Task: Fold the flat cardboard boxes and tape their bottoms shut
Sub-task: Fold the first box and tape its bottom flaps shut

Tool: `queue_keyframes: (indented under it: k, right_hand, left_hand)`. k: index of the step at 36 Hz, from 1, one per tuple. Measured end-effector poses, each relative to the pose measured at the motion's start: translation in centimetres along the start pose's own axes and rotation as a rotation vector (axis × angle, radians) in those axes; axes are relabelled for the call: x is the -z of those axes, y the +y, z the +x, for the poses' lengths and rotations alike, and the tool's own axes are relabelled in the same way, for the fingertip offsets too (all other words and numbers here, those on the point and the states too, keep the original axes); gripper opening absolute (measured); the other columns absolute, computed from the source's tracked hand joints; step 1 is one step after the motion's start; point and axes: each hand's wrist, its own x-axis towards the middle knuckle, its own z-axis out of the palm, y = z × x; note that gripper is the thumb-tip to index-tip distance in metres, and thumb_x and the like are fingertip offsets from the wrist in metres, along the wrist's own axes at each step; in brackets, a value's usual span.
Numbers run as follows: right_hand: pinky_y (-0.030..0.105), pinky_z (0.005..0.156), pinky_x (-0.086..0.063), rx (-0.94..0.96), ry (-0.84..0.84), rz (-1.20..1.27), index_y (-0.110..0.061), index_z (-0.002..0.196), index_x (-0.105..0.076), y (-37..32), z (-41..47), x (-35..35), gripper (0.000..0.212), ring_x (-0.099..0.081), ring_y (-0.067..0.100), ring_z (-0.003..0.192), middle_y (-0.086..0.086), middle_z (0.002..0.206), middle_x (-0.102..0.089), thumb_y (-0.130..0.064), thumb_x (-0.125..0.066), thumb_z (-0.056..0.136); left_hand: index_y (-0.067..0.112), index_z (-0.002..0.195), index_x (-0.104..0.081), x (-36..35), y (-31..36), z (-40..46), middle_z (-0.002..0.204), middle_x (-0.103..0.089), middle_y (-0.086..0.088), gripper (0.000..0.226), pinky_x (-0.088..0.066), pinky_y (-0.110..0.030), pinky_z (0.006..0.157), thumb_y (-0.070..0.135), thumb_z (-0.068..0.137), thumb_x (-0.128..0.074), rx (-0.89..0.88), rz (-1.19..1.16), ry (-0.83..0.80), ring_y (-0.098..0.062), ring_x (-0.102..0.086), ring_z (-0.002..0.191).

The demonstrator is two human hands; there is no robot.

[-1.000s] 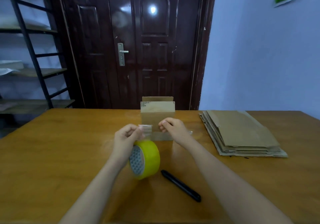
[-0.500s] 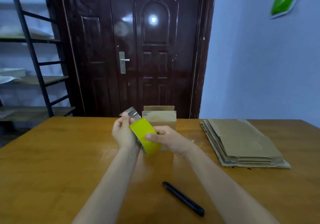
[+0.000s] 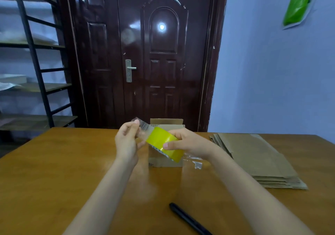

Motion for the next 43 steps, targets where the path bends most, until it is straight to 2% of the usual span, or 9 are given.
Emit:
queue_keyframes:
  k: [4,7,10,13,18,23,31,37,43]
  right_hand:
    - [0.016,0.063,-0.046,0.022,0.035,-0.096,-0.021,0.079,-0.06,-0.7,0.4,1.3,0.013,-0.057,0.002,0.064,-0.009,0.072,-0.059,-0.014,-0.061,0.09]
    - [0.017,0.061,-0.046,0.045,0.068,-0.093,-0.009,0.083,-0.063,-1.4,1.1,2.4,0.007,-0.057,0.007,0.064,0.0,0.075,-0.06,-0.015,-0.064,0.087]
    - [0.019,0.06,-0.047,0.07,0.136,-0.066,0.009,0.097,-0.06,-2.0,1.7,3.8,0.039,-0.059,0.013,0.069,0.01,0.081,-0.06,-0.025,-0.067,0.081]
    - [0.021,0.059,-0.046,0.028,0.163,-0.118,-0.002,0.085,-0.061,-2.9,2.2,5.7,0.025,-0.058,0.013,0.065,0.005,0.074,-0.06,-0.027,-0.067,0.087]
    - [0.034,0.064,-0.044,-0.323,0.245,-0.917,-0.013,0.059,-0.049,-2.8,3.4,8.6,0.056,-0.051,0.02,0.063,0.0,0.061,-0.05,-0.064,-0.054,0.083]
    - [0.021,0.053,-0.041,-0.151,0.33,-0.358,-0.011,0.056,-0.048,-2.4,0.8,10.3,0.057,-0.044,0.015,0.048,0.003,0.051,-0.044,-0.063,-0.054,0.079]
    - [0.027,0.057,-0.053,-0.066,0.198,0.403,-0.011,0.068,-0.069,0.1,-1.3,11.6,0.025,-0.061,0.016,0.057,0.005,0.062,-0.064,-0.034,-0.067,0.08]
    - [0.028,0.059,-0.052,-0.071,-0.101,0.389,-0.01,0.081,-0.07,1.1,-1.5,12.4,0.046,-0.055,0.014,0.06,0.005,0.068,-0.059,-0.045,-0.087,0.056]
    - [0.028,0.068,-0.056,-0.174,-0.021,0.155,-0.004,0.09,-0.068,1.0,-1.0,13.0,0.065,-0.063,0.018,0.071,0.011,0.081,-0.065,-0.051,-0.088,0.051]
  left_hand:
    - [0.012,0.078,-0.062,-0.2,0.9,0.6,0.063,-0.065,0.007,0.014,-0.054,-0.023,0.051,0.016,0.091,-0.061,-0.049,0.08,-0.038,-0.002,-0.062,0.057]
    - [0.011,0.079,-0.065,-0.9,1.8,1.2,0.073,-0.068,0.0,0.012,-0.058,-0.025,0.057,0.017,0.09,-0.064,-0.045,0.098,-0.03,-0.005,-0.065,0.061]
    - [0.01,0.077,-0.066,-2.1,2.6,1.6,0.075,-0.068,-0.004,0.015,-0.058,-0.027,0.062,0.017,0.09,-0.064,-0.013,0.064,-0.014,-0.009,-0.065,0.063]
    - [0.007,0.075,-0.066,-3.4,3.7,2.3,0.068,-0.068,-0.005,0.016,-0.056,-0.023,0.057,0.014,0.089,-0.065,-0.028,0.041,0.017,-0.012,-0.065,0.059]
    - [0.01,0.075,-0.066,-4.8,6.7,4.1,0.068,-0.069,-0.003,0.012,-0.053,-0.018,0.052,0.013,0.087,-0.067,-0.063,-0.027,0.113,-0.008,-0.065,0.057]
    - [0.014,0.075,-0.065,-5.7,7.7,4.6,0.072,-0.071,-0.002,0.014,-0.051,-0.019,0.052,0.017,0.088,-0.066,-0.077,0.01,0.039,-0.009,-0.067,0.06]
    - [0.015,0.08,-0.068,-5.4,7.6,5.6,0.071,-0.072,0.001,0.007,-0.057,-0.023,0.06,0.018,0.086,-0.068,0.046,-0.045,0.056,-0.009,-0.069,0.061]
    - [0.014,0.087,-0.07,-5.2,7.1,5.9,0.077,-0.073,-0.001,0.006,-0.056,-0.024,0.065,0.019,0.086,-0.069,0.042,-0.024,0.024,-0.01,-0.07,0.07]
    - [0.013,0.076,-0.068,-6.1,7.2,6.5,0.071,-0.071,-0.003,0.011,-0.052,-0.02,0.057,0.018,0.085,-0.07,-0.024,0.026,0.049,-0.01,-0.067,0.061]
